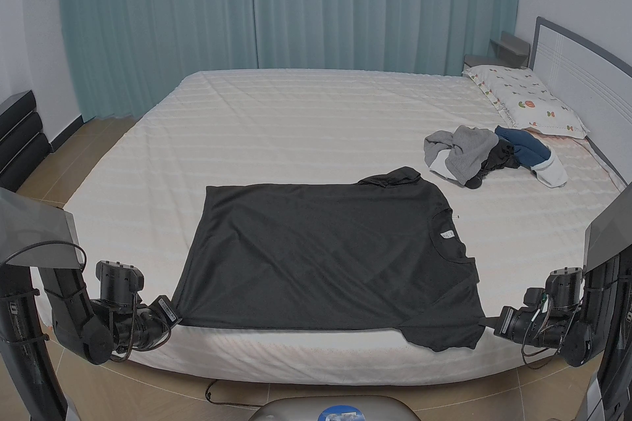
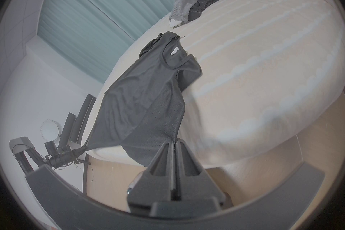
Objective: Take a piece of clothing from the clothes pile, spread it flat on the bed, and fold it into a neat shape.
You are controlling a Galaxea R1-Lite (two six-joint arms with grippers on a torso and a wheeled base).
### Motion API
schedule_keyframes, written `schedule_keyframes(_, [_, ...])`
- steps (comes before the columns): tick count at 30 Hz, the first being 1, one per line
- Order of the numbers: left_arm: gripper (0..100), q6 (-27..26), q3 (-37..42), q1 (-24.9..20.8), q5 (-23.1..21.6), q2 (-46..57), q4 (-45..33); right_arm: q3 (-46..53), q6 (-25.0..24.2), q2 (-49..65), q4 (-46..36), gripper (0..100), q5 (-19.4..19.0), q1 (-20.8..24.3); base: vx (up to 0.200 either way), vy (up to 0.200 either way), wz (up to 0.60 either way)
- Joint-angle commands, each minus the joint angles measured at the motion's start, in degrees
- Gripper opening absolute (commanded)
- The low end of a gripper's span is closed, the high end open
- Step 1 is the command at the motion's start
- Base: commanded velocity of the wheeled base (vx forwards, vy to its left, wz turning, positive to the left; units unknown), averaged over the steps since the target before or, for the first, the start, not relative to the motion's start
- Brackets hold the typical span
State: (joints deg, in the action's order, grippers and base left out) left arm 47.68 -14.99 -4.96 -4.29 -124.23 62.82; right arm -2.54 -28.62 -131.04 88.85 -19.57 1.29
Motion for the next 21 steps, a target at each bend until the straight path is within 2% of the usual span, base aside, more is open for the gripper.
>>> schedule_keyframes(1, [0, -2.41, 1.9, -0.31, 0.51, 0.04, 0.11, 2.54, 0.23, 0.61, 0.63, 0, 0.23, -0.41, 0.0, 0.0, 0.0])
schedule_keyframes(5, [0, -3.12, 3.39, -1.72, 0.69, 0.13, 1.34, 2.54, 0.23, 1.31, -0.69, 0, 1.11, -0.41, 0.0, 0.0, 0.0])
schedule_keyframes(12, [0, -4.08, 7.26, -2.95, 1.21, -0.13, 6.7, 2.54, 0.67, 5.88, -8.16, 0, 1.37, -0.41, 0.0, 0.0, 0.0])
schedule_keyframes(13, [0, -5.4, 7.96, -2.95, 1.39, -0.57, 7.49, 2.54, 0.76, 7.64, -10.97, 0, 1.46, -0.41, 0.0, 0.0, 0.0])
schedule_keyframes(21, [0, -11.47, 10.78, -2.95, 4.2, -0.57, 7.67, 2.54, 1.9, 8.52, -17.04, 0, 2.69, -0.41, 0.0, 0.0, 0.0])
